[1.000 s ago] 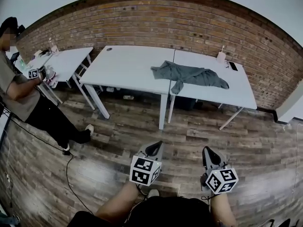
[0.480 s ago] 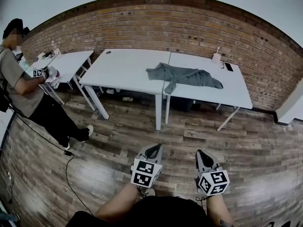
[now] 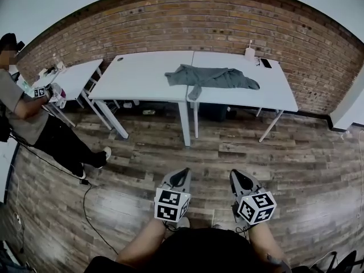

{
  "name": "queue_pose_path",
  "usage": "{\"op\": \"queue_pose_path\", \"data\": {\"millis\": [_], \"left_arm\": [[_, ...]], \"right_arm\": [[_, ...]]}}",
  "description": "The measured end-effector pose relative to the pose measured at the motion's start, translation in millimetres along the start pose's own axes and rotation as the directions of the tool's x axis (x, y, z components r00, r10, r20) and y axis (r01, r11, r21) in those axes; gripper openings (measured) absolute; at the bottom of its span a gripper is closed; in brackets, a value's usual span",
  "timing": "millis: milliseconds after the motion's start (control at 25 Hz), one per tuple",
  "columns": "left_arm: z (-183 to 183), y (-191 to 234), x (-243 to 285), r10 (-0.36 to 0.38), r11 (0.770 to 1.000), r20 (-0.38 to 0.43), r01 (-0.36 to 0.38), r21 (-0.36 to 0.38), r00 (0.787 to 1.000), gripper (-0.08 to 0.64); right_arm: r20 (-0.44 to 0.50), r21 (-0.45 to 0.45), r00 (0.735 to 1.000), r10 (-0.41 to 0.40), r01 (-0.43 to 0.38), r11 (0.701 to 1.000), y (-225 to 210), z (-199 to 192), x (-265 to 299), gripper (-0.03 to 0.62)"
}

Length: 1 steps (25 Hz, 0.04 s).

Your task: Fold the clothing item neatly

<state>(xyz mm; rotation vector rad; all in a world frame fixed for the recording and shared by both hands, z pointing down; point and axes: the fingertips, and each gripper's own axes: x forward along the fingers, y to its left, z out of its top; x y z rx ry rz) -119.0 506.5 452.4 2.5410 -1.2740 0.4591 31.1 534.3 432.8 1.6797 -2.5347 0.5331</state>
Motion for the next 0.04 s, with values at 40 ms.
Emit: {"op": "queue_pose_path", "data": {"millis": [40], "left_arm": [[-0.5,-1.9,-0.8,0.002,1.000,-0.001,-0.002,0.005,1.000,-0.003]], "right_arm": [[0.005,0.011,1.000,0.005,-0.005,1.000,-0.1,0.5,-1.7,0.000]]}}
